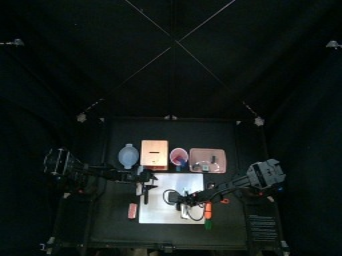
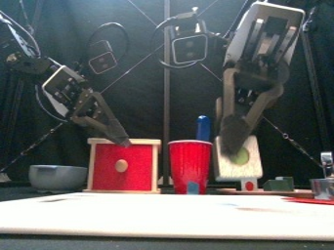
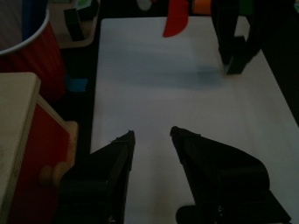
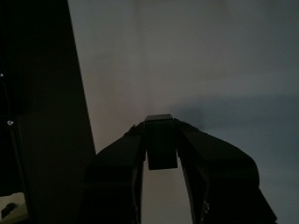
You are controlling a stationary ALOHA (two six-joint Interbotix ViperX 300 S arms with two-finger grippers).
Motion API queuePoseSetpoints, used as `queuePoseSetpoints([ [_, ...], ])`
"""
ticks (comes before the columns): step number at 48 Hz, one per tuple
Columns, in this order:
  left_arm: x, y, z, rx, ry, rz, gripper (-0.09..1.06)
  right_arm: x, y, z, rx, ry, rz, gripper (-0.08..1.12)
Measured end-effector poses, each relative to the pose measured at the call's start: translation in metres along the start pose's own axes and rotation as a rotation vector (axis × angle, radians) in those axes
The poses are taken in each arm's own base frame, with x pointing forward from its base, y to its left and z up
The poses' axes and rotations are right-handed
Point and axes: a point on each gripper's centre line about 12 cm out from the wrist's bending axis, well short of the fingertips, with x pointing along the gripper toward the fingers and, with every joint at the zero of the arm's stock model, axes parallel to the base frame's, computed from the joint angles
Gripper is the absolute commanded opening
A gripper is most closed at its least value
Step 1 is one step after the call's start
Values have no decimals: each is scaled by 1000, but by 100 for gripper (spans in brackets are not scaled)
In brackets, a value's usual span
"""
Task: Place sushi on board then cut the sushi with the knife then place the pieces on the plate
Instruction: Place the 4 sushi pieces on the plate
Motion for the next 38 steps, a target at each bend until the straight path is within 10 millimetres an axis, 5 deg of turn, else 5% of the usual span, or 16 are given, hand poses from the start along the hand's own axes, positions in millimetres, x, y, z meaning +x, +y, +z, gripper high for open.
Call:
queuePoseSetpoints([
  [21, 0, 1, -1, -2, 3, 2, 79, -77, -132, -22, 196, -87, -246, 53],
  [30, -1, 1, -2, -2, 8, 2, 79, -85, -186, -26, 274, -86, -378, 53],
  [38, -1, 1, -3, -2, 15, 2, 79, -70, -220, -40, 326, -8, -450, 53],
])
